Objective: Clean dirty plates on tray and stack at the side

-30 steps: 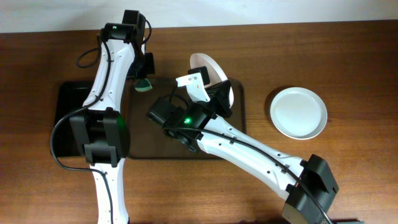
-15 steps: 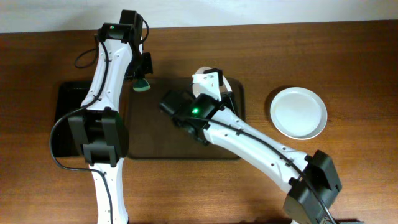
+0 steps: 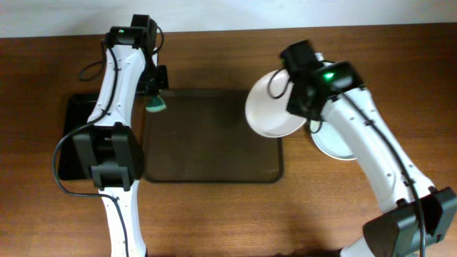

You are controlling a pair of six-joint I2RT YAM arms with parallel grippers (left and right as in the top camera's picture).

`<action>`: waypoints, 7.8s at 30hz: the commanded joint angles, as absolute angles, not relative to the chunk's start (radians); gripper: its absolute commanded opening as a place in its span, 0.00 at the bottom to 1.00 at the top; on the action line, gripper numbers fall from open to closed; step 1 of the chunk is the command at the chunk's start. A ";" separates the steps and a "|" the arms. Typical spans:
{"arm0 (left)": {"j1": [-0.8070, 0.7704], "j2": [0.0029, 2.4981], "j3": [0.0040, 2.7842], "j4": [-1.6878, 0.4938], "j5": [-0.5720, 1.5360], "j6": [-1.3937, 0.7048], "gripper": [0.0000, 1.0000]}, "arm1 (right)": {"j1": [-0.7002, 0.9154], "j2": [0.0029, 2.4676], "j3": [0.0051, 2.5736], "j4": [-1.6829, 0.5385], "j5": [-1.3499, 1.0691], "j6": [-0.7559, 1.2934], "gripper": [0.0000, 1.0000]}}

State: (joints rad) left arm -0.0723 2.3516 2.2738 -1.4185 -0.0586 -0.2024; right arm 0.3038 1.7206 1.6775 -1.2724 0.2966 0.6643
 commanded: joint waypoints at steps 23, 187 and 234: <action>0.230 2.154 1.920 -1.401 -0.176 -0.190 0.01 | -0.205 1.704 1.469 -1.117 0.060 0.512 0.04; 0.143 0.703 0.766 -0.396 -0.064 0.006 0.99 | -0.096 0.006 0.006 -0.067 -0.123 0.035 0.98; 0.079 0.005 0.009 -0.080 -0.040 0.211 0.99 | -0.096 0.006 0.006 -0.067 -0.123 0.035 0.98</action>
